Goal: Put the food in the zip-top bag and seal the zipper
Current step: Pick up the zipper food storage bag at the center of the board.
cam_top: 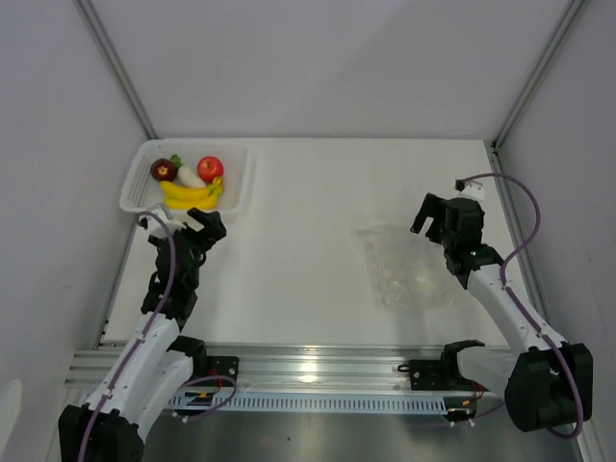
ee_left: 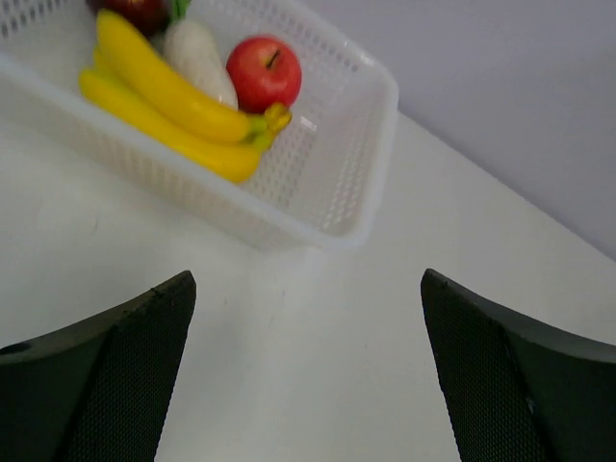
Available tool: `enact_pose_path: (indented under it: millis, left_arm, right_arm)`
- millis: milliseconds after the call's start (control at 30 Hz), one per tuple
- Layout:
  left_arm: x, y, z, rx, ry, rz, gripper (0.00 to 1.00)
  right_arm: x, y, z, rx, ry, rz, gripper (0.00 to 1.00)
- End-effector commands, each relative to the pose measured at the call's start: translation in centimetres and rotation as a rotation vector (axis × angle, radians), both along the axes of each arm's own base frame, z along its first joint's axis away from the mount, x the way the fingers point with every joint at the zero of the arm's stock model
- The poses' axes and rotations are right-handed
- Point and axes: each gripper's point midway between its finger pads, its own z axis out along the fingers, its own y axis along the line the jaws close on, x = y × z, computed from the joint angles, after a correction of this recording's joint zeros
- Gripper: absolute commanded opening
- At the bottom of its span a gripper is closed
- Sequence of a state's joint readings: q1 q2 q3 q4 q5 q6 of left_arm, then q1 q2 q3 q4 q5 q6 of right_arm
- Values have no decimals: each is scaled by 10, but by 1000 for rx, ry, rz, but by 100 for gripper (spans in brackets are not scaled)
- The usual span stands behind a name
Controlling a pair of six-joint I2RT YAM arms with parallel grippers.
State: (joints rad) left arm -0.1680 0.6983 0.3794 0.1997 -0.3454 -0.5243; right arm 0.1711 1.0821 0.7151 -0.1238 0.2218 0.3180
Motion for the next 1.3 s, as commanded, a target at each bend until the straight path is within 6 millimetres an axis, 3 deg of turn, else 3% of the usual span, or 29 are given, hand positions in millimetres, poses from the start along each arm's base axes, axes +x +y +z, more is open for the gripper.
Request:
enact_pose_path:
  millis: [0, 67, 167, 200, 233, 267, 300, 333, 367, 533, 733, 967, 1200, 1267]
  left_arm:
    - [-24, -3, -22, -234, 195, 81, 100]
    - [-41, -2, -31, -274, 293, 112, 99]
    - [-42, -26, -14, -248, 254, -88, 100]
    - [-45, -32, -15, -258, 255, -121, 99]
    - [-47, -34, -16, -260, 251, -137, 100]
    - [-49, -36, -17, -250, 241, -158, 100]
    - [-52, -38, -9, -248, 198, -179, 99]
    - [-55, -41, -10, -248, 187, -201, 99]
    - [-58, -40, -13, -243, 190, -199, 100]
    - [-67, -39, -12, -197, 205, -219, 100]
    - [-67, -46, -13, -184, 273, -260, 100]
    - [-72, -52, -5, -157, 247, -319, 99]
    - [-72, -57, -6, -176, 259, -337, 100]
    - [-72, -61, -3, -186, 261, -356, 99]
  right_arm:
    - [-13, 11, -2, 38, 83, 2, 99]
    - [-11, 14, -6, 147, 124, -34, 99]
    - [2, 36, -4, 313, 138, 88, 99]
    - [14, 37, -11, 335, 183, 57, 99]
    - [20, 37, 7, 346, 163, 47, 99]
    - [18, 32, -32, 316, 339, -21, 99]
    - [23, 35, -39, 297, 395, -41, 99]
    - [33, 28, -32, 256, 420, -92, 99]
    - [39, 26, -55, 234, 493, -125, 99]
    - [57, 32, -74, 216, 588, -219, 99]
    - [58, 45, -100, 108, 715, -296, 99]
    - [52, 59, -108, 79, 729, -330, 98]
    - [41, 68, -99, 96, 701, -293, 76]
    - [34, 68, -96, 94, 689, -283, 60]
